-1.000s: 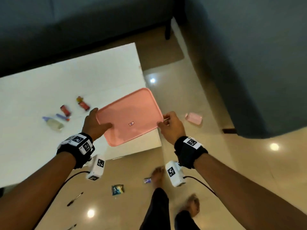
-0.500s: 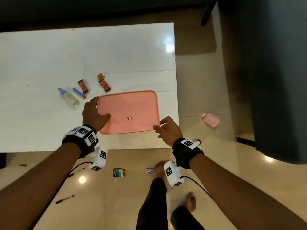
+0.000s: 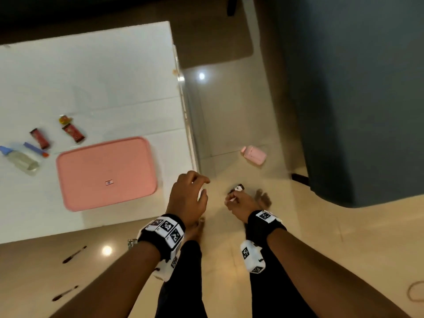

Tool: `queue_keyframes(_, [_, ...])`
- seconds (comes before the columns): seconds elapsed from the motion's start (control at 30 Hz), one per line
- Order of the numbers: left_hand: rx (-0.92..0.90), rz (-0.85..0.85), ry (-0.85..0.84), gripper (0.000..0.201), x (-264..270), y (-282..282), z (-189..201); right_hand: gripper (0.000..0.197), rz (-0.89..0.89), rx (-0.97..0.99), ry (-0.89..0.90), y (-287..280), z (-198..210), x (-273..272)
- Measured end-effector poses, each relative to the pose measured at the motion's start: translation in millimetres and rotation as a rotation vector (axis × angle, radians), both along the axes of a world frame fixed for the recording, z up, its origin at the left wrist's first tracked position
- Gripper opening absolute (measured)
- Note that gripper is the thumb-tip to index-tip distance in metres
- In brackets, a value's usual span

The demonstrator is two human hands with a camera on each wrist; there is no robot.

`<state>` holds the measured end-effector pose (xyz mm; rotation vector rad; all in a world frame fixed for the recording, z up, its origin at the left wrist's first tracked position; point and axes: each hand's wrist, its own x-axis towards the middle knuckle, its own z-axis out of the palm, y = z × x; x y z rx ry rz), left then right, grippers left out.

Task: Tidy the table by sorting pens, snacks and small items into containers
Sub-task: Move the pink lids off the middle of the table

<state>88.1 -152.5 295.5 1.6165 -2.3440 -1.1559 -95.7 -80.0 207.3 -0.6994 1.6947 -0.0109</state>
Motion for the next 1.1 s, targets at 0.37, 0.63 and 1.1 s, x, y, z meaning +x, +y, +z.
queue_keyframes(0.37, [0.653, 0.254, -0.125, 0.017, -158, -7, -197, 0.02, 0.108, 0.064, 0.11, -46, -137, -168])
queue_keyframes(0.63, [0.526, 0.196, -0.148, 0.068, -230, -81, -398, 0.056, -0.292, -0.069, 0.26, -99, -319, -229])
queue_keyframes(1.1, [0.418, -0.031, -0.228, 0.067, -225, -77, -450, 0.08, -0.37, -0.046, 0.124, -69, -364, -191])
